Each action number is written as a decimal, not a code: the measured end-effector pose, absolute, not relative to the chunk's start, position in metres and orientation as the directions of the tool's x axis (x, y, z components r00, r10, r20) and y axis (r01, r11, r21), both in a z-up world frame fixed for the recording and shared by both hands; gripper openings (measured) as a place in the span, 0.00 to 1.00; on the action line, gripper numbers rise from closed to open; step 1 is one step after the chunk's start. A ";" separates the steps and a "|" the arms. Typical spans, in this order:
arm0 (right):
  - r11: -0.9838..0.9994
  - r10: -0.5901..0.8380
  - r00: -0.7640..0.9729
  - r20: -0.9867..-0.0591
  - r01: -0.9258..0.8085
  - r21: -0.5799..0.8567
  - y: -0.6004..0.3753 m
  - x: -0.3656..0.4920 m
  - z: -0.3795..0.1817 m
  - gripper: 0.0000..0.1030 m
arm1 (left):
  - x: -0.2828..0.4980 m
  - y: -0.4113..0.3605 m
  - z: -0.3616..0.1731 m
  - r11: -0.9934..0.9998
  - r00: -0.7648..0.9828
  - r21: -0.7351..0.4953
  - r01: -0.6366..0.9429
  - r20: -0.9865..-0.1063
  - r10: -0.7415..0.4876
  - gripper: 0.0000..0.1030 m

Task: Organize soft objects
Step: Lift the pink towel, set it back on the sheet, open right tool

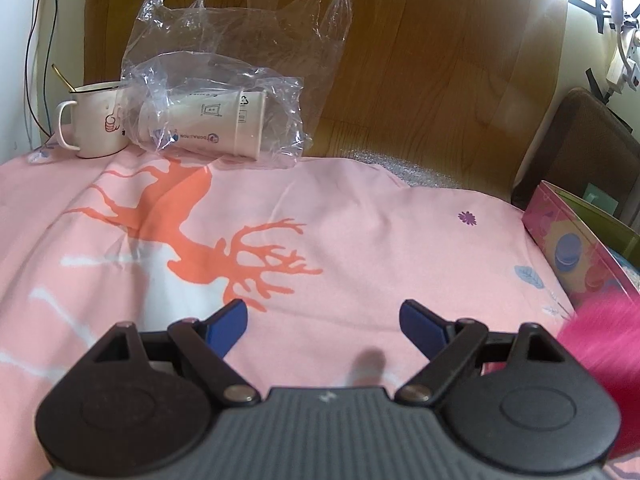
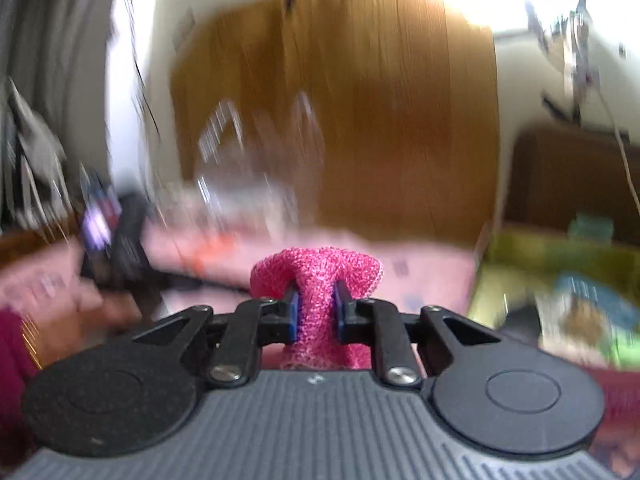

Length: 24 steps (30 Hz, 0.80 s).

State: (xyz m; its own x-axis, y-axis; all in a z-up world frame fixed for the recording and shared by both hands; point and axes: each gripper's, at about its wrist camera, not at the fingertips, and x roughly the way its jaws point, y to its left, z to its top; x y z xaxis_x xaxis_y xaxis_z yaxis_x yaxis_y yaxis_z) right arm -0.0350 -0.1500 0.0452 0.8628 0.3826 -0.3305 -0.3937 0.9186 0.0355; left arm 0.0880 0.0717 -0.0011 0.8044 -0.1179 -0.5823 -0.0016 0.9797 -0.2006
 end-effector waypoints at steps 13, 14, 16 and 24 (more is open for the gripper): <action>0.918 0.376 0.794 -0.478 -0.389 0.077 -0.146 -0.021 0.014 0.83 | 0.088 0.067 -0.002 0.989 0.798 -0.142 -0.025 -0.598 -0.066 0.89; 0.918 0.380 0.794 -0.475 -0.388 0.086 -0.147 -0.022 0.014 0.83 | 0.088 0.067 -0.002 0.990 0.798 -0.136 -0.029 -0.600 -0.059 0.89; 0.917 0.385 0.795 -0.469 -0.385 0.102 -0.152 -0.028 0.010 0.83 | 0.088 0.066 -0.002 0.992 0.797 -0.120 -0.035 -0.602 -0.045 0.91; 0.911 0.409 0.805 -0.429 -0.387 0.142 -0.169 -0.040 0.010 0.83 | 0.085 0.057 -0.002 0.997 0.793 -0.038 -0.065 -0.609 0.028 0.93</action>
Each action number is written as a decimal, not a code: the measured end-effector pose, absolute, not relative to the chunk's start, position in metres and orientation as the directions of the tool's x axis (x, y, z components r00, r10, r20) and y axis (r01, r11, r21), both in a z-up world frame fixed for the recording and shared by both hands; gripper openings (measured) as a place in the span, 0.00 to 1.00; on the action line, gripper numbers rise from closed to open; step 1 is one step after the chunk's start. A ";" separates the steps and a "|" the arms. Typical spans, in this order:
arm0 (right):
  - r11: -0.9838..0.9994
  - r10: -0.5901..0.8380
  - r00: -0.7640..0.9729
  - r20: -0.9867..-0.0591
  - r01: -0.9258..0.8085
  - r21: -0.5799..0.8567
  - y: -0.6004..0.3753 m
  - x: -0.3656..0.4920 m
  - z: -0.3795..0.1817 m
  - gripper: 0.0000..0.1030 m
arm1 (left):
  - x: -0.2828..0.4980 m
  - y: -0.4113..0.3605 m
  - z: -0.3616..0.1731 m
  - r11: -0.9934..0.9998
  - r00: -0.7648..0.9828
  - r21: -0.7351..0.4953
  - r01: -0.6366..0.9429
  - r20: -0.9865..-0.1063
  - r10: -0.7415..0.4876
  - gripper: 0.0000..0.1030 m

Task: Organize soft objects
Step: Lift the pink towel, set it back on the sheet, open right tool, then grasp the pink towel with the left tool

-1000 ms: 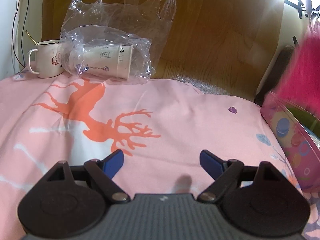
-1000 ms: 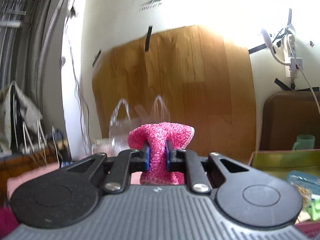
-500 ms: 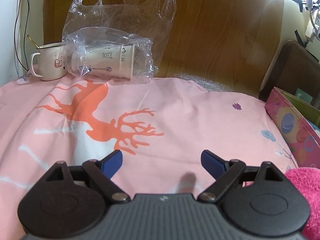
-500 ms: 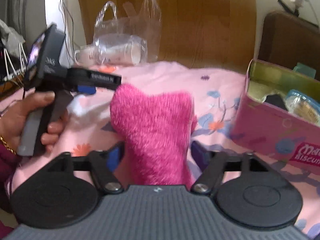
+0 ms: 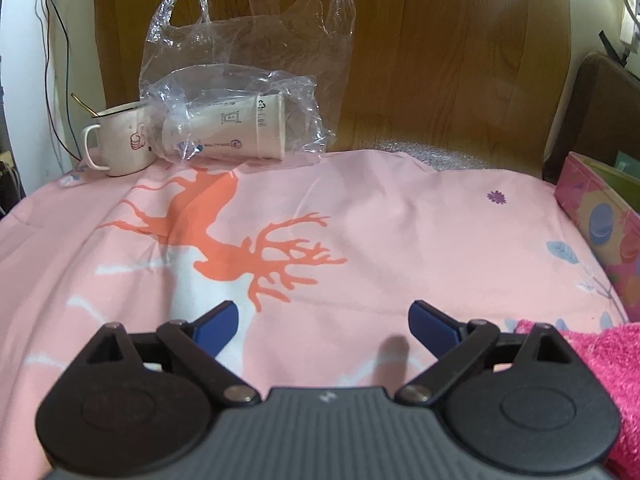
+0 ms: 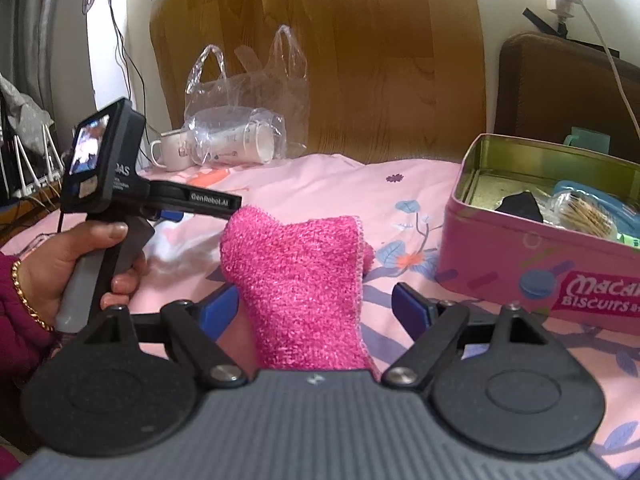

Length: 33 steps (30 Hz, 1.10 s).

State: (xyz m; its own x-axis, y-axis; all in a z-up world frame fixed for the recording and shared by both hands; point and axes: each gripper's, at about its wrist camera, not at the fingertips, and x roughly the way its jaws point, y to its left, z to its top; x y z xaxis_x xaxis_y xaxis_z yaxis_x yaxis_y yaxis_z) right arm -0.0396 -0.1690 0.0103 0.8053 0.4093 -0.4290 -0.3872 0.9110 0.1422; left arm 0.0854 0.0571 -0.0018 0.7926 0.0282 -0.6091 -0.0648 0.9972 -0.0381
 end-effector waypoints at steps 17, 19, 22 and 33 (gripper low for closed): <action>0.901 0.430 0.816 -0.387 -0.364 0.235 -0.199 -0.050 0.011 0.84 | 0.087 0.047 -0.003 0.995 0.778 0.051 -0.090 -0.619 0.102 0.94; 0.902 0.429 0.814 -0.392 -0.357 0.244 -0.201 -0.050 0.009 0.84 | 0.087 0.047 -0.003 0.995 0.778 0.052 -0.089 -0.620 0.102 0.95; 0.901 0.429 0.811 -0.398 -0.351 0.257 -0.202 -0.049 0.006 0.84 | 0.088 0.047 -0.003 0.995 0.776 0.051 -0.083 -0.623 0.096 0.95; 0.901 0.426 0.799 -0.425 -0.333 0.277 -0.204 -0.041 0.004 0.84 | 0.084 0.065 -0.002 0.995 0.796 -0.098 -0.037 -0.604 -0.030 0.94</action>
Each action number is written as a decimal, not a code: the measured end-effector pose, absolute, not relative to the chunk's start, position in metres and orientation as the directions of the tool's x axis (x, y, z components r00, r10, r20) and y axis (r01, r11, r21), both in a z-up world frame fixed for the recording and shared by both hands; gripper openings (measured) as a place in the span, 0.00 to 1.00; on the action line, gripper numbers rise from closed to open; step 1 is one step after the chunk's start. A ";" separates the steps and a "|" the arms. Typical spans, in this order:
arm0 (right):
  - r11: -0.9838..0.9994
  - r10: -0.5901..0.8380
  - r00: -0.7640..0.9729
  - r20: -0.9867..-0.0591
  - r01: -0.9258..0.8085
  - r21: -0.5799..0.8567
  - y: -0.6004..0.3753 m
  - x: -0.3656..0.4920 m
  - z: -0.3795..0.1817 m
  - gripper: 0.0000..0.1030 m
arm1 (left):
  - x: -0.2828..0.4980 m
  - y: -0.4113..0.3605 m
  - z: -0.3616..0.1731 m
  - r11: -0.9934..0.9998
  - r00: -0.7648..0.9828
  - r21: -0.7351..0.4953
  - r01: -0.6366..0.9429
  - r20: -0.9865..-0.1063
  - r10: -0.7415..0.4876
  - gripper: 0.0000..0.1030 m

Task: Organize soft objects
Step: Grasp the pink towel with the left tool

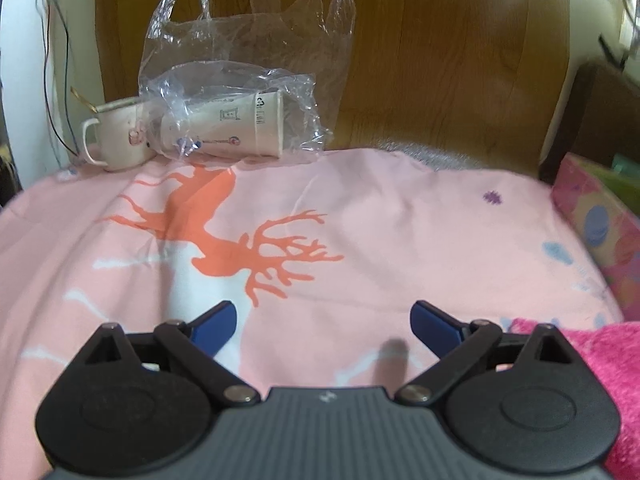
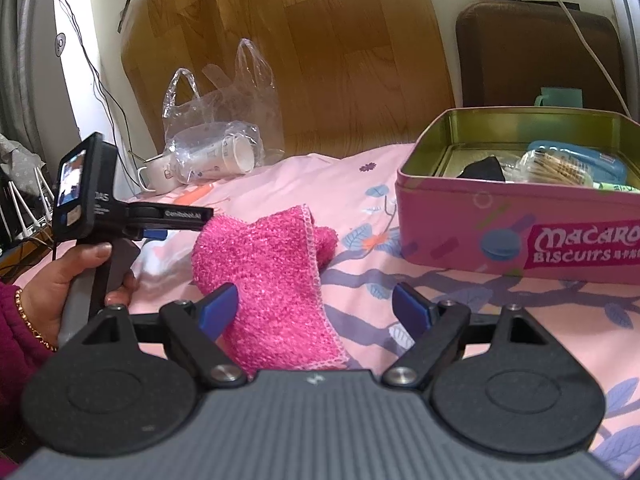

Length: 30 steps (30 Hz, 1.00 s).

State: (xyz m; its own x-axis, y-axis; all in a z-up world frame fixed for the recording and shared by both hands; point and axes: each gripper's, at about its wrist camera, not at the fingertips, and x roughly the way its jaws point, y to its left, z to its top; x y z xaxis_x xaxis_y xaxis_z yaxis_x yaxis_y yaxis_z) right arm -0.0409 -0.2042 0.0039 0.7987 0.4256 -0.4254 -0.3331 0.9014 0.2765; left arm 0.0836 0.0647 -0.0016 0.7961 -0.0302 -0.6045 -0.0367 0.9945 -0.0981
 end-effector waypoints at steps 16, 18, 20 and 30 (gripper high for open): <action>0.934 0.356 0.805 -0.474 -0.314 0.169 -0.185 -0.029 -0.004 0.58 | 0.019 0.031 0.038 0.914 0.766 -0.282 0.293 -0.502 -0.401 0.97; 0.930 0.368 0.803 -0.470 -0.319 0.182 -0.186 -0.029 -0.004 0.59 | 0.017 0.013 0.038 0.911 0.747 -0.242 0.335 -0.522 -0.413 0.98; 0.929 0.370 0.803 -0.467 -0.327 0.173 -0.186 -0.031 -0.002 0.59 | 0.020 0.003 0.035 0.913 0.732 -0.223 0.342 -0.546 -0.407 0.98; 0.888 0.446 0.753 -0.485 -0.438 0.136 -0.174 -0.051 0.006 0.61 | 0.026 -0.012 0.026 0.899 0.676 -0.219 0.379 -0.598 -0.431 0.99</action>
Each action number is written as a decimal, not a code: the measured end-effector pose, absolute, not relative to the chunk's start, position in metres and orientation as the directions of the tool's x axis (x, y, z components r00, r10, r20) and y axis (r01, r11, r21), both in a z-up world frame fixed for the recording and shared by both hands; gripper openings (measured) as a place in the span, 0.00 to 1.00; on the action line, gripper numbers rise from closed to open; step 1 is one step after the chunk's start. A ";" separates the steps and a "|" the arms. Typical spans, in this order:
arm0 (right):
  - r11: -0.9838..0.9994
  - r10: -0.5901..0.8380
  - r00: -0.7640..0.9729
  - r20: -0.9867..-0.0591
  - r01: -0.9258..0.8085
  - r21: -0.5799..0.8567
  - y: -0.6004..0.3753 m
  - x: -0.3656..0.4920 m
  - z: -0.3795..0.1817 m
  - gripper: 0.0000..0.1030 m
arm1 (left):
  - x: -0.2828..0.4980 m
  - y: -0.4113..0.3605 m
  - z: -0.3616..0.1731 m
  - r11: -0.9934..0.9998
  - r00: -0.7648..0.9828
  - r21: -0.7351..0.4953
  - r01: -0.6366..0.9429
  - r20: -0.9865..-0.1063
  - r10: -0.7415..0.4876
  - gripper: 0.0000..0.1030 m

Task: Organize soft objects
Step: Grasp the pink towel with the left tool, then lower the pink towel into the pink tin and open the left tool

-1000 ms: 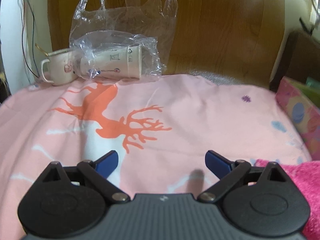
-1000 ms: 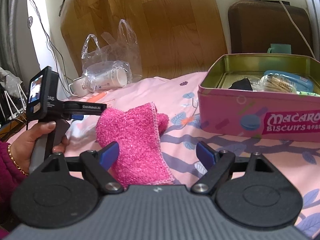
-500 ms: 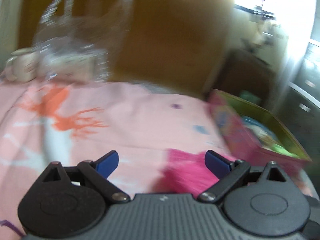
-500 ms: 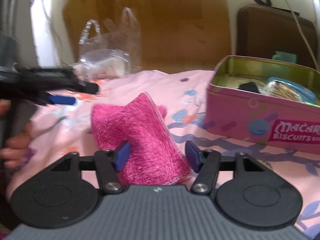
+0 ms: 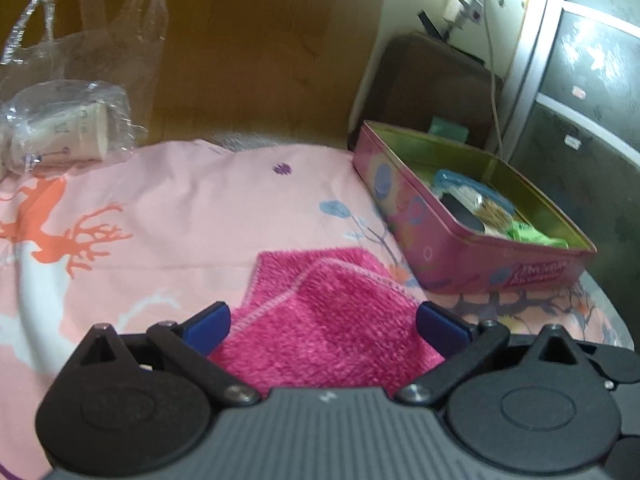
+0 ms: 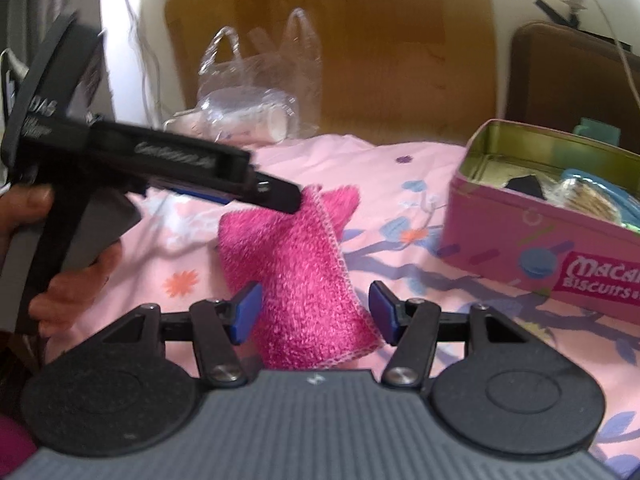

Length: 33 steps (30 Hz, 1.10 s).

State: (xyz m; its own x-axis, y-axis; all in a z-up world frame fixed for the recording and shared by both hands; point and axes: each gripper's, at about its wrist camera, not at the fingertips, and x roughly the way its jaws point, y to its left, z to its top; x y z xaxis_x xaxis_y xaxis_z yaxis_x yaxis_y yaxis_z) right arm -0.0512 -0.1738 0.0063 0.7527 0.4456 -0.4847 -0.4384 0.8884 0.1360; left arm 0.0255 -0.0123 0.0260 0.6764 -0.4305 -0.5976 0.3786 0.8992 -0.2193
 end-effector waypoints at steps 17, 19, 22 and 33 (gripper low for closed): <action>0.878 0.470 0.826 -0.309 -0.473 0.070 -0.172 -0.032 0.041 0.16 | 0.054 -0.056 0.079 0.711 0.541 -0.401 0.577 -0.465 -0.701 0.48; 0.900 0.432 0.865 -0.256 -0.431 0.063 -0.192 -0.031 0.053 0.16 | 0.065 -0.075 0.096 0.679 0.524 -0.406 0.611 -0.436 -0.732 0.48; 0.932 0.363 0.909 -0.206 -0.359 0.056 -0.222 -0.023 0.065 0.16 | 0.086 -0.115 0.112 0.642 0.499 -0.379 0.667 -0.414 -0.762 0.49; 0.984 0.122 0.922 -0.366 -0.066 0.163 -0.318 0.072 0.038 0.22 | 0.187 -0.254 0.074 0.738 0.474 -0.266 0.620 -0.623 -0.622 0.77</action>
